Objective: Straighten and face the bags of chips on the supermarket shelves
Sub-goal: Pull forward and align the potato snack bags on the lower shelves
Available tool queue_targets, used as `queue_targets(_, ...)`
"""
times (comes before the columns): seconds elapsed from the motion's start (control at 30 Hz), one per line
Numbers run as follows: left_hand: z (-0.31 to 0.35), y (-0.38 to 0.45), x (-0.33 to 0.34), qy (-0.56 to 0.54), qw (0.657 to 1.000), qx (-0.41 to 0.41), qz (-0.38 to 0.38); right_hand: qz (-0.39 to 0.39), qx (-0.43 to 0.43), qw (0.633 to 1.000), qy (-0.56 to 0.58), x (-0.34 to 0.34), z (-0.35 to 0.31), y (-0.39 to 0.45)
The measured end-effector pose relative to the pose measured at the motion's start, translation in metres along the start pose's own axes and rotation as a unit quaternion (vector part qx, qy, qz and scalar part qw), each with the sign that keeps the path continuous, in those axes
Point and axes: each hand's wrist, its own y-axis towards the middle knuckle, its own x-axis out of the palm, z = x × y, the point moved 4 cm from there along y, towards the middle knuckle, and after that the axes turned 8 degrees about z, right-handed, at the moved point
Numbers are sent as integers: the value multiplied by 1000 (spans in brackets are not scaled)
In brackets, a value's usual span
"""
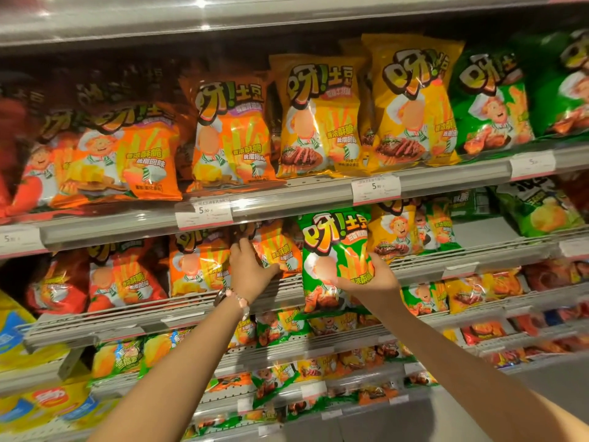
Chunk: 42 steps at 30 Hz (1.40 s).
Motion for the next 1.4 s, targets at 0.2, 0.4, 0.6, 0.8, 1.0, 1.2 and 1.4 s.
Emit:
queue_targets(0.2,46,-36,-7,-168,981,90,-28,-9,-5,996,89,-5,-11,-8)
queue_targets(0.4,76,-45,19,-270,941,-10,-204,-20,-8,996,87,-15,-6,-12)
queue_targets(0.6,83,-46,52,-301,916,-120,-239,-60,-37,992,106,-45,0,-11)
queue_targets(0.8,112,-53,86,-307,914,-115,-240,-114,-12,989,95,-89,19,11)
queue_targets(1.0,164,-71,131,-322,908,-105,-246,-111,32,990,86,-141,53,51)
queue_targets(1.2,227,-87,174,-275,923,-72,-259,-67,64,990,104,-200,86,91)
queue_targets(1.4,263,-92,198,-131,972,116,-155,-17,67,994,88,-265,115,145)
